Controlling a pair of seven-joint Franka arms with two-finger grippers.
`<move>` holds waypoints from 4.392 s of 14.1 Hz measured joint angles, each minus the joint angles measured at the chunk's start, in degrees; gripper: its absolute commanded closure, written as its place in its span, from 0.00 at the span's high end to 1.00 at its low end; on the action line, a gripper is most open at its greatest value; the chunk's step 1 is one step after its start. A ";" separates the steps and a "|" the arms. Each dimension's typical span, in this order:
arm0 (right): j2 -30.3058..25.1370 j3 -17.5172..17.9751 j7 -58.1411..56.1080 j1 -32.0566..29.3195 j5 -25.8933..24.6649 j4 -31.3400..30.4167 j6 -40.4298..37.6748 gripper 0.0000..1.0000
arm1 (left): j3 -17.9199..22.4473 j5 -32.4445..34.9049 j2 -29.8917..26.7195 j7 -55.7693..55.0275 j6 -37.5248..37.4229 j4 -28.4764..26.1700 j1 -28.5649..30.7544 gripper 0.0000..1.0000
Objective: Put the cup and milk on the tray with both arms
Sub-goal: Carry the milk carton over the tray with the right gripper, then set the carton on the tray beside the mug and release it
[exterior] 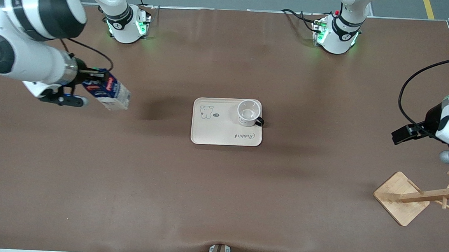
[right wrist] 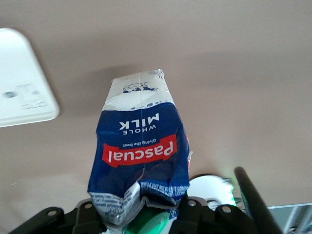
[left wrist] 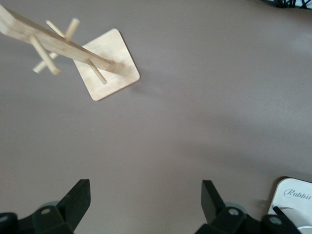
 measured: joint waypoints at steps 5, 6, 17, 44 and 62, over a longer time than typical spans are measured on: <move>3.06 0.10 15.35 10.60 6.03 0.07 9.09 0.00 | 0.57 -0.29 -4.63 4.03 -0.64 0.04 0.75 1.00; 3.92 0.10 17.10 12.64 6.16 0.07 10.99 0.00 | 2.21 -0.97 -5.71 4.21 -1.35 0.04 -0.79 1.00; 18.57 0.06 27.26 24.42 8.41 6.32 23.05 0.00 | 34.13 -13.74 -18.03 11.77 -3.62 -7.93 -27.48 1.00; 25.42 -0.64 29.79 29.97 -2.31 16.90 25.48 1.00 | 35.84 -14.26 -22.33 16.38 -2.43 -15.35 -28.37 1.00; 10.83 -3.64 19.76 12.39 -4.78 28.41 2.65 1.00 | 35.39 -14.11 -22.33 16.38 -2.39 -15.88 -28.33 1.00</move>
